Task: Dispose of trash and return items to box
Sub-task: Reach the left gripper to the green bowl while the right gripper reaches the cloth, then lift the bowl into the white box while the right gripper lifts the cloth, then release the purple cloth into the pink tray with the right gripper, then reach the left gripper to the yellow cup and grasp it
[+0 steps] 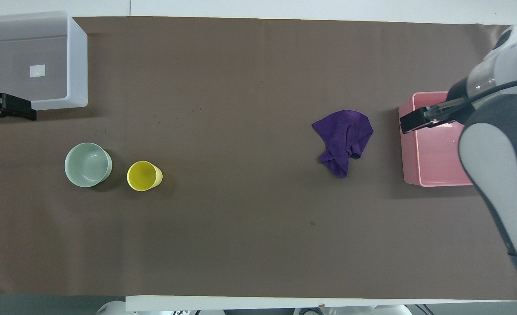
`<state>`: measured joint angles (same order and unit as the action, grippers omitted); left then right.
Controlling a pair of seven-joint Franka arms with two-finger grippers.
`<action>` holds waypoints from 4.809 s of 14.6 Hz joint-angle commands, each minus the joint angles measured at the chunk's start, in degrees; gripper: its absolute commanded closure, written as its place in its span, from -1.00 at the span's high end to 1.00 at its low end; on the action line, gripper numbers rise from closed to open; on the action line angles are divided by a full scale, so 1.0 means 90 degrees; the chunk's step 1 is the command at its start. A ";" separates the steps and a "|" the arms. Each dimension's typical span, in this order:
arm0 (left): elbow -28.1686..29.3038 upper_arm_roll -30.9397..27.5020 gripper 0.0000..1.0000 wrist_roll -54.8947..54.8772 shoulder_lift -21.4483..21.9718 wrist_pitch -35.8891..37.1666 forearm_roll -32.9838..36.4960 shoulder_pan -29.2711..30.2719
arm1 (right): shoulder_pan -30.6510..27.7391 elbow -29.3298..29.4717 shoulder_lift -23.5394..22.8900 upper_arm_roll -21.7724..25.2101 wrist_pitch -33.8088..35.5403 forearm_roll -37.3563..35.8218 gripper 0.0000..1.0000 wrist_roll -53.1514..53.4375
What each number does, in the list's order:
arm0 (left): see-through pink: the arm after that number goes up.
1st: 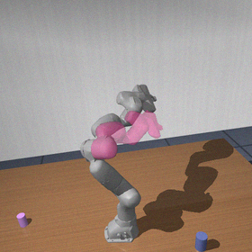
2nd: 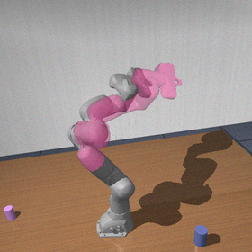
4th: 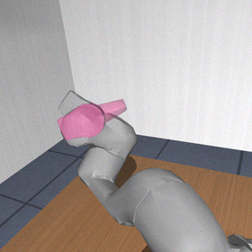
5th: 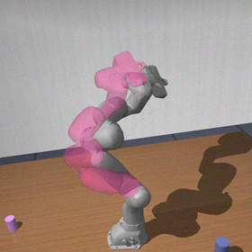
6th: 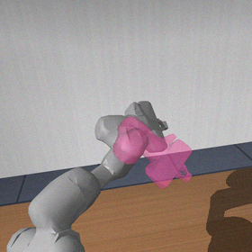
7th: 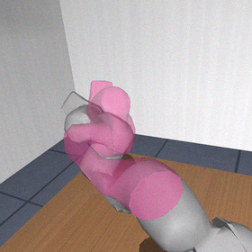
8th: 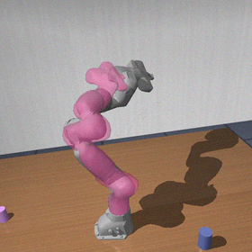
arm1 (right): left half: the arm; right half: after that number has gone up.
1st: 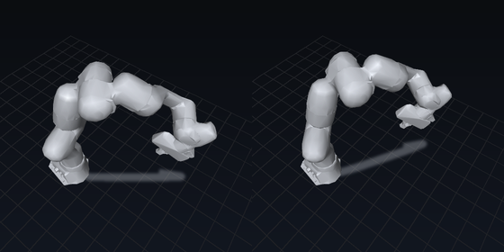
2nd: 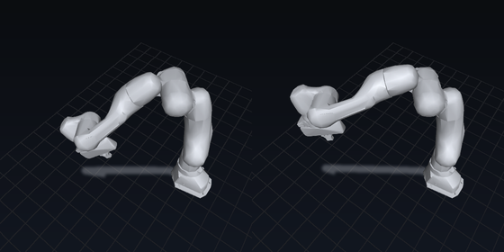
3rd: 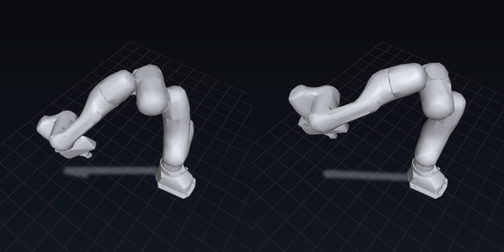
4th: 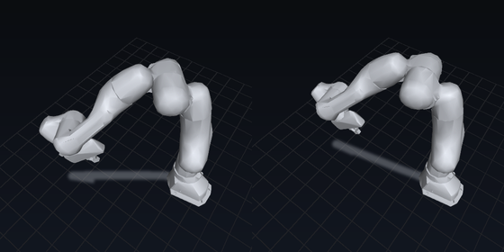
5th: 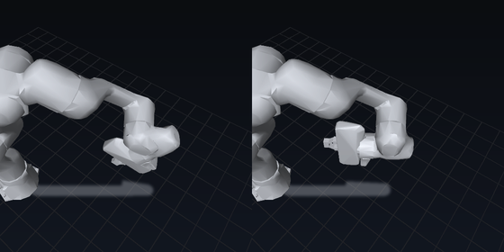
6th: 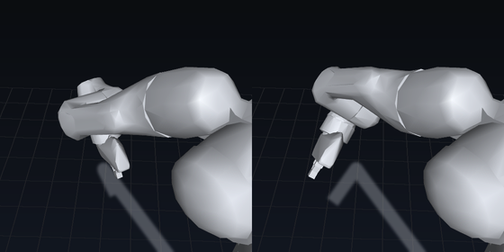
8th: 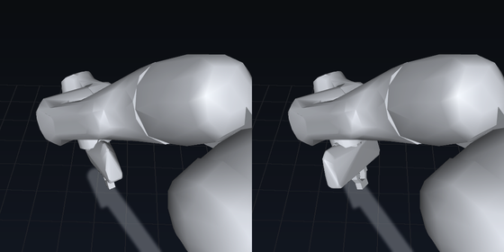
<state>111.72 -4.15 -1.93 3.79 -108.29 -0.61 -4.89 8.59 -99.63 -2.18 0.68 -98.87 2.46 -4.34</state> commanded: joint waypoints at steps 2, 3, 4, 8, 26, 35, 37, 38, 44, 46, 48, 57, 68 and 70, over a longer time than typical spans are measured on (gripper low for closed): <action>0.2505 0.0031 1.00 0.0146 0.0655 -0.1596 0.0116 0.0074 | 0.0391 -0.0677 -0.0508 -0.0017 -0.1277 0.0078 0.99 0.0500; 0.2896 0.0031 1.00 0.0117 0.0615 -0.2142 0.0116 0.0074 | 0.0451 -0.0842 -0.0655 -0.0017 -0.1599 0.0078 0.99 0.0627; 0.3199 0.0031 1.00 0.0078 0.0585 -0.2554 0.0116 0.0113 | 0.0529 -0.1047 -0.0772 -0.0017 -0.2037 0.0078 0.99 0.0667; 0.3505 0.0031 0.55 0.0310 0.0370 -0.2822 0.0116 0.0172 | 0.0608 -0.1820 -0.1163 -0.0017 -0.3368 0.0078 0.98 0.0706; -0.1225 0.0031 -1.00 0.0468 -0.0924 0.0528 -0.0438 0.0746 | 0.0316 -0.0865 -0.0676 0.0051 -0.1800 0.0058 -0.99 0.0677; -0.4191 0.0022 -1.00 0.0507 -0.4199 -0.1344 -0.0548 0.1197 | -0.1460 -0.0814 0.0115 0.0061 -0.1064 -0.0108 -0.99 -0.1176; -0.3840 0.0022 -1.00 0.0507 -0.4278 -0.1756 -0.0548 0.1285 | -0.1890 -0.1057 0.0135 0.0061 -0.1240 -0.0186 -0.99 -0.1528; -0.3771 0.0022 -1.00 0.0507 -0.4269 -0.1835 -0.0538 0.1305 | -0.2047 -0.1271 0.0135 0.0061 -0.1444 -0.0186 -0.99 -0.1762; -0.3496 0.0022 -0.82 0.0497 -0.4220 -0.1895 -0.0548 0.1363 | -0.2371 -0.2609 -0.0236 0.0071 -0.3367 -0.0186 -0.89 -0.2253; -0.3701 0.0022 -0.70 0.0507 -0.4200 -0.1545 -0.0548 0.1354 | -0.2468 -0.2942 -0.0411 0.0061 -0.3856 -0.0196 -0.73 -0.2262; -0.3877 0.0031 -0.42 0.0507 -0.3948 -0.1134 -0.0548 0.1354 | -0.2497 -0.2944 -0.0578 0.0071 -0.3965 -0.0196 -0.55 -0.2263; -0.1063 0.0041 1.00 0.1522 -0.1031 0.0996 0.0163 -0.0166 | -0.2021 -0.1569 -0.0451 -0.0007 -0.2045 -0.0167 0.98 -0.1601; 0.2673 0.0139 0.84 0.3172 0.0243 -0.1773 0.0253 -0.1976 | -0.0711 0.0814 -0.0334 -0.0065 0.0992 -0.0809 0.98 -0.0036; 0.2821 0.0139 -0.33 0.3330 0.0185 -0.2108 0.0253 -0.1976 | -0.0730 0.1147 -0.0237 -0.0144 0.1550 -0.0782 0.98 -0.0065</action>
<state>133.96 -2.17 26.17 4.36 -123.47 0.47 -21.87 2.24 -92.74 -4.76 0.26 -89.27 -3.55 -5.35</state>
